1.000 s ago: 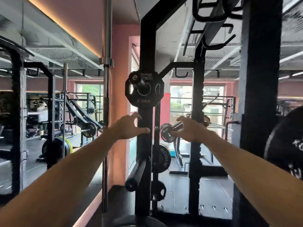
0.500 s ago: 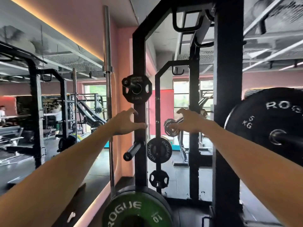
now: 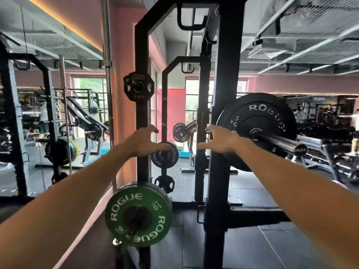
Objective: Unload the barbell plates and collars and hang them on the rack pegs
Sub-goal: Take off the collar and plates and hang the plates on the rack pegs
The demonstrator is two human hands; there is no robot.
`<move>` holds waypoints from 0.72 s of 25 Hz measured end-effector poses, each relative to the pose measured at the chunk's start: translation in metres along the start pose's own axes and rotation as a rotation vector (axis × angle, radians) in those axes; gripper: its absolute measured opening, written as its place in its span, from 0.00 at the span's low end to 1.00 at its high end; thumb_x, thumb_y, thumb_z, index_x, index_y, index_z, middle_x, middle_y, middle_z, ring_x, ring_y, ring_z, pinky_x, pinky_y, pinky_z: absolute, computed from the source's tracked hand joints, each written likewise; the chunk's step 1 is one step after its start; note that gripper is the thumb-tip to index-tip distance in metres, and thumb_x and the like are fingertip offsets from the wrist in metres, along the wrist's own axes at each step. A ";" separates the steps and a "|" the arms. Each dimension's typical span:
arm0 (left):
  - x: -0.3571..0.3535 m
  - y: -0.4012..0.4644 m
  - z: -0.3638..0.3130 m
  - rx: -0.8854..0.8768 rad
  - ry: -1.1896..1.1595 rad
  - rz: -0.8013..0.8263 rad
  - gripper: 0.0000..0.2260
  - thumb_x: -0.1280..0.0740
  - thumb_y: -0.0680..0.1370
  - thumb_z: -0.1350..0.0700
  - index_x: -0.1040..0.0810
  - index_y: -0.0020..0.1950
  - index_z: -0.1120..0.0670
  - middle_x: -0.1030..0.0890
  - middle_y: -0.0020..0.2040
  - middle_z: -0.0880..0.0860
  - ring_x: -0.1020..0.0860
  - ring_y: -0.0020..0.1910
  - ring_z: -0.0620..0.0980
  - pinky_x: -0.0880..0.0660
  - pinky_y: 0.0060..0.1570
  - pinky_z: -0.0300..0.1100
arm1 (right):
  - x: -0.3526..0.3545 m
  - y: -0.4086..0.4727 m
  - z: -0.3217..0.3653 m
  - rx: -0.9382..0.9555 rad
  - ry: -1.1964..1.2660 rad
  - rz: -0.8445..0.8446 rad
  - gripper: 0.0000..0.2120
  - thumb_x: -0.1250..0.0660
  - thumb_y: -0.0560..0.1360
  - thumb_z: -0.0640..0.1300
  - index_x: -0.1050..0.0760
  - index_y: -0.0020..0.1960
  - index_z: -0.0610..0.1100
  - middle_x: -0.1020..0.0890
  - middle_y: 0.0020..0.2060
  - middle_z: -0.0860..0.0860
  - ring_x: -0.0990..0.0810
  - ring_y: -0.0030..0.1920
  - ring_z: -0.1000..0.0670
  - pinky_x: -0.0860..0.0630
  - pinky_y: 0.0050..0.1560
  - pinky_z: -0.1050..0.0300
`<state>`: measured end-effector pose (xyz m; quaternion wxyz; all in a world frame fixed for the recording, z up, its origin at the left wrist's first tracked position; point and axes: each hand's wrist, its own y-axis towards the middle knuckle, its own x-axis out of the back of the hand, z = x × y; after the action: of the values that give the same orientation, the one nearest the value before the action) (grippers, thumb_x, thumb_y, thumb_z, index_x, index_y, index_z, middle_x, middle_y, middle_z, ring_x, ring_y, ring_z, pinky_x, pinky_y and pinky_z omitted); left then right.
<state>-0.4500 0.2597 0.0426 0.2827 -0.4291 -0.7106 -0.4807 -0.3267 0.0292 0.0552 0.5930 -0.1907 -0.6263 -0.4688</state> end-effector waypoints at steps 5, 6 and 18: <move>-0.018 0.005 -0.075 -0.069 -0.065 0.029 0.36 0.28 0.71 0.39 0.35 0.73 0.54 0.29 0.71 0.58 0.27 0.64 0.56 0.32 0.56 0.43 | 0.044 -0.051 -0.067 -0.121 -0.008 -0.060 0.41 0.34 0.70 0.68 0.42 0.75 0.50 0.35 0.74 0.48 0.34 0.72 0.44 0.42 0.72 0.42; -0.024 0.011 -0.090 -0.083 -0.070 0.036 0.36 0.28 0.71 0.39 0.35 0.73 0.54 0.28 0.70 0.58 0.26 0.63 0.55 0.32 0.55 0.43 | 0.053 -0.058 -0.083 -0.150 -0.021 -0.063 0.41 0.34 0.70 0.68 0.41 0.75 0.50 0.35 0.73 0.48 0.34 0.72 0.44 0.42 0.72 0.42; -0.157 0.130 -0.261 -0.123 -0.167 0.028 0.33 0.26 0.69 0.39 0.30 0.67 0.54 0.24 0.59 0.49 0.25 0.56 0.52 0.30 0.54 0.44 | 0.109 -0.074 -0.343 -0.350 -0.058 -0.075 0.43 0.32 0.67 0.68 0.39 0.74 0.47 0.32 0.72 0.48 0.30 0.69 0.43 0.38 0.70 0.40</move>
<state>-0.2640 -0.0133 0.0710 0.2024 -0.4941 -0.6946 -0.4821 -0.2162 -0.3206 0.0805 0.5146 -0.2811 -0.5584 -0.5868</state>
